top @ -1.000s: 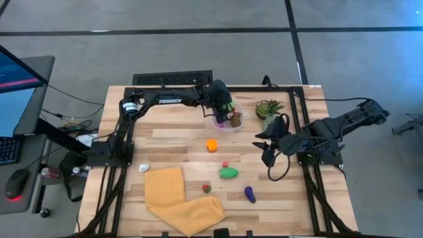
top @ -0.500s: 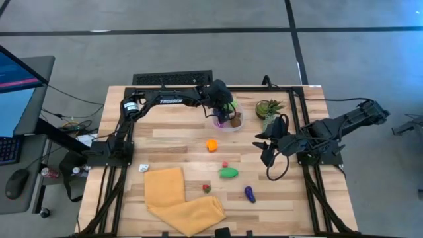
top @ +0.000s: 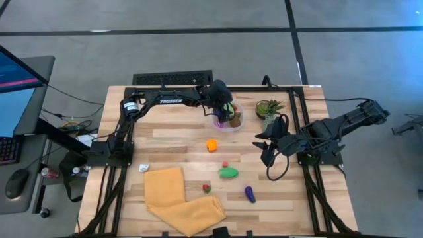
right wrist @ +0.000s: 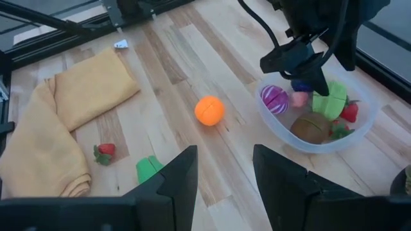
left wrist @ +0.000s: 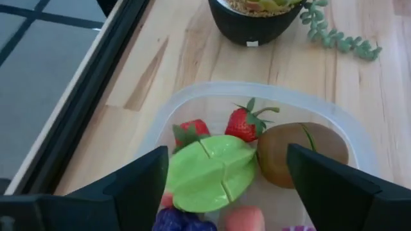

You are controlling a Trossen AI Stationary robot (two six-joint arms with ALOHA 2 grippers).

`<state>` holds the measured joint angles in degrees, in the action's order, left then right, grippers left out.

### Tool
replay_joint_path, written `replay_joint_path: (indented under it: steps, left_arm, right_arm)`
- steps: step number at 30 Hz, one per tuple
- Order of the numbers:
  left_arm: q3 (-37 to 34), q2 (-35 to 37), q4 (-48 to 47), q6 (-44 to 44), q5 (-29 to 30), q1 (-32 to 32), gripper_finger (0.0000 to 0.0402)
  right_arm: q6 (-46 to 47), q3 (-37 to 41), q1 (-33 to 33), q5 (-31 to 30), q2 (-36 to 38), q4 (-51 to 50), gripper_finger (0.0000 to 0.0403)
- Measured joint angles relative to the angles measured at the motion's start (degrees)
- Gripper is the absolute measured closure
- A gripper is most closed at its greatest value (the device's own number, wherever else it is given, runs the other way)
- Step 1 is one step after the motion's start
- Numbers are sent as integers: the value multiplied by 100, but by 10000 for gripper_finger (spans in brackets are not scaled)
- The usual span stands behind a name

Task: Pick and placing Produce into tupperware
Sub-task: Put the orange in the transparent bin

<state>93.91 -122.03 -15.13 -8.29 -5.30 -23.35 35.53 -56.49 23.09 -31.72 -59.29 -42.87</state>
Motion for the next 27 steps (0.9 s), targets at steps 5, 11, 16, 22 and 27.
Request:
replay_joint_path:
  steps: [5,11,16,22,27]
  left_arm:
    - [84,4,-378,101,-250,0,80]
    - [806,21,-1533,-185,-735,4,81]
    - [1508,28,-2358,-539,-791,30,81]
    - [1886,28,-3033,-842,-791,171,81]
    - [1893,39,-3816,-1202,-791,366,81]
  right_arm:
    - [-1,0,0,8,0,-7,230]
    - [-85,0,-64,-9,0,-103,230]
    - [-133,0,-236,-18,0,-103,230]
    - [-146,0,-270,-28,0,-103,230]
    - [-151,0,-267,-29,0,-182,230]
